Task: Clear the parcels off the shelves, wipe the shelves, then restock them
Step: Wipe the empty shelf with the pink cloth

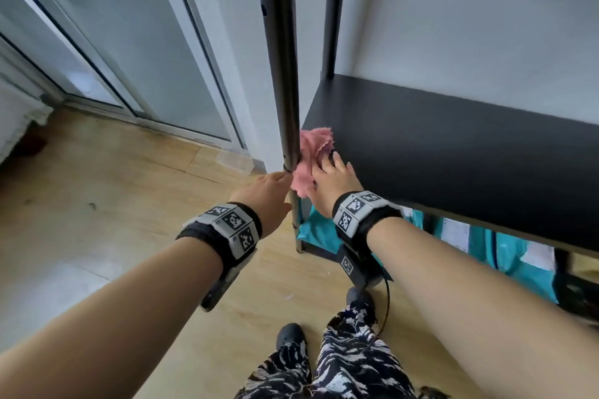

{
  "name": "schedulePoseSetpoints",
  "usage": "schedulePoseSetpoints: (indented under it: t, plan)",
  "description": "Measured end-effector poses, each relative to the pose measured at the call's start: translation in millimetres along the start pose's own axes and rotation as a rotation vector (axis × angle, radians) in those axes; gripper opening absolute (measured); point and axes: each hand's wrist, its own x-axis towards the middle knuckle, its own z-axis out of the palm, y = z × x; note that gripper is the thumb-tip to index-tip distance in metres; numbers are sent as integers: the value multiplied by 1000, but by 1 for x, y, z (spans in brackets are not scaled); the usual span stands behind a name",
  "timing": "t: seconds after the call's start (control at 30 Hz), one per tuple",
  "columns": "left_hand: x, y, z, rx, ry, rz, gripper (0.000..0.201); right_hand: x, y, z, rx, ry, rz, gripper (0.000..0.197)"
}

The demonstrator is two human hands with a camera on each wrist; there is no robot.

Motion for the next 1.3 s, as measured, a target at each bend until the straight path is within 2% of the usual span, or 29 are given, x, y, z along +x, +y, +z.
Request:
schedulePoseSetpoints:
  t: [0.13,0.2,0.33,0.43,0.63,0.77,0.9,1.07,1.3]
  plan:
    - [-10,-4,-5,35,27,48,45,-1,1,-8,36,-125,70,62]
    - [-11,-1,-7,30,41,67,43,-12,7,-13,50,-130,88,62]
    - [-3,19,-8,6,43,100,35,-49,17,-20,206,-27,125,49]
    - [6,45,-9,-11,32,141,36,-78,35,-27,363,89,213,39]
    - [19,111,-15,63,79,276,32,-125,86,-47,452,310,339,27]
    - [24,180,-24,35,114,350,32,-163,138,-66,454,426,378,27]
    - [25,268,-22,19,122,416,29,-223,212,-79,479,522,459,25]
    - [22,396,-4,-17,113,540,28,-311,312,-88,503,630,592,24]
    - [8,552,25,-56,85,752,25,-418,415,-89,519,727,773,24]
